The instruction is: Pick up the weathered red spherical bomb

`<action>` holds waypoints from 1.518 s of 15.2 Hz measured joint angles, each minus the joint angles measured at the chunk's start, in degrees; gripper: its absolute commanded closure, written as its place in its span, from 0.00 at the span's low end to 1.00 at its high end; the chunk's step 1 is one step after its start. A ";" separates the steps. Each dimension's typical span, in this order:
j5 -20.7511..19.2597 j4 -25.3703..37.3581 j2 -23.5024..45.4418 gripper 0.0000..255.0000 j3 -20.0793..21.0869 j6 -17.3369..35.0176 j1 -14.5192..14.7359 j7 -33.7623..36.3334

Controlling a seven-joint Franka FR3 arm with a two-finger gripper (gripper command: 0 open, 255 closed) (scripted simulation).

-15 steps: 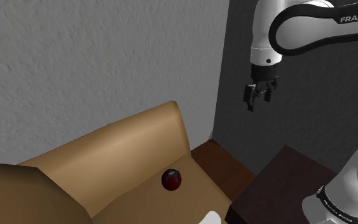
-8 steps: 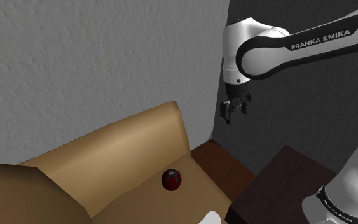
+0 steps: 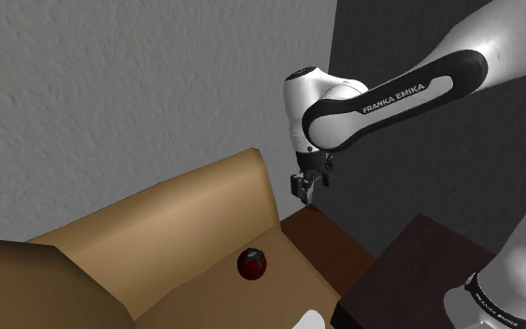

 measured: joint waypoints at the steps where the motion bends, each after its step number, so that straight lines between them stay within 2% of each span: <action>1: -0.36 0.96 1.93 0.00 0.40 0.73 0.34 0.51; 8: -4.03 11.22 17.23 0.00 2.41 3.86 3.50 4.40; 15: -7.86 23.22 32.38 0.00 2.97 4.95 8.16 7.82; 20: -10.01 35.65 43.87 0.00 2.72 2.65 12.01 8.87; 23: -10.65 39.24 47.70 0.00 2.47 2.55 13.08 8.91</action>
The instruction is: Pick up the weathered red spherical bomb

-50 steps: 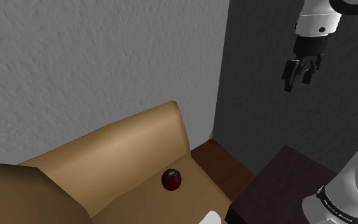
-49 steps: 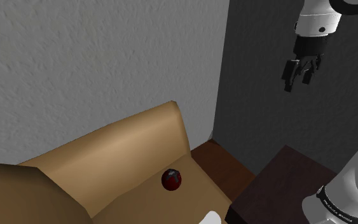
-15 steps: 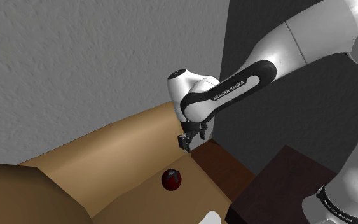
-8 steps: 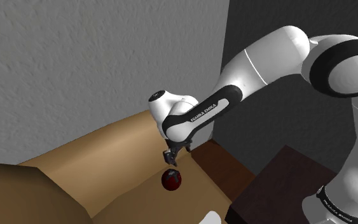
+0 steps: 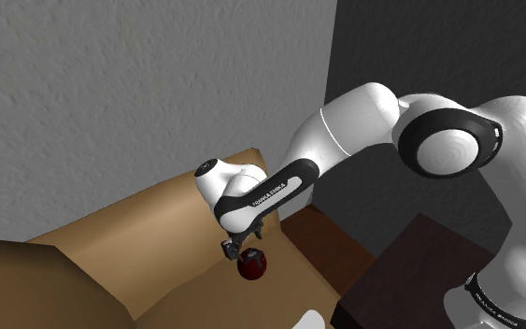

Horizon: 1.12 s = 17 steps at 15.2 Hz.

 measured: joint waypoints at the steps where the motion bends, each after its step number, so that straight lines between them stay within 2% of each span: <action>1: -0.12 0.34 0.70 0.00 -0.08 0.34 0.18 0.11; 6: -0.59 0.69 3.17 0.00 -0.46 2.41 0.49 0.36; 7: -0.64 0.92 3.52 1.00 -0.50 2.53 0.55 0.36; 17: -0.70 1.35 3.94 1.00 -0.56 2.62 0.57 0.30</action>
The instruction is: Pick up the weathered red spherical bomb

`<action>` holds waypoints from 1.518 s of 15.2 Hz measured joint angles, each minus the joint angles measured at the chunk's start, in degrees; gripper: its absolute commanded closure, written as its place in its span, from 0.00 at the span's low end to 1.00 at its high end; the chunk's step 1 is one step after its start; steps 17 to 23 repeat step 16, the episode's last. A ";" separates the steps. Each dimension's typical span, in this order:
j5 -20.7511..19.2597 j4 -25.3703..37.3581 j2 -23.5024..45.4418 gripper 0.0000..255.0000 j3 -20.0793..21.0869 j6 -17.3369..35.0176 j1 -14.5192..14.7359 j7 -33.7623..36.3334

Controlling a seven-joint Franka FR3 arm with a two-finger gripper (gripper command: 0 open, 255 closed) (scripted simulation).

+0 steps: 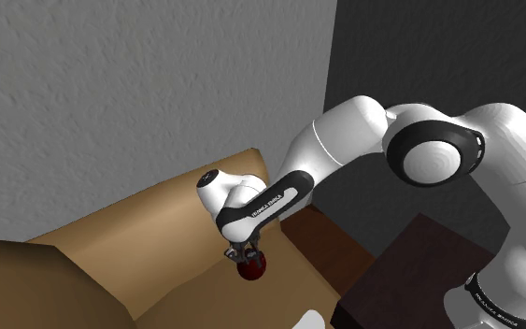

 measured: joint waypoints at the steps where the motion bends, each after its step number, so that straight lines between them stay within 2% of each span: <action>1: 0.04 -0.16 -0.27 1.00 0.02 -0.18 -0.08 -0.06; 16: 1.42 -0.79 -7.42 1.00 1.15 -6.65 -0.86 -0.75; 23: 1.42 -0.79 -7.42 1.00 1.15 -6.65 -0.86 -0.75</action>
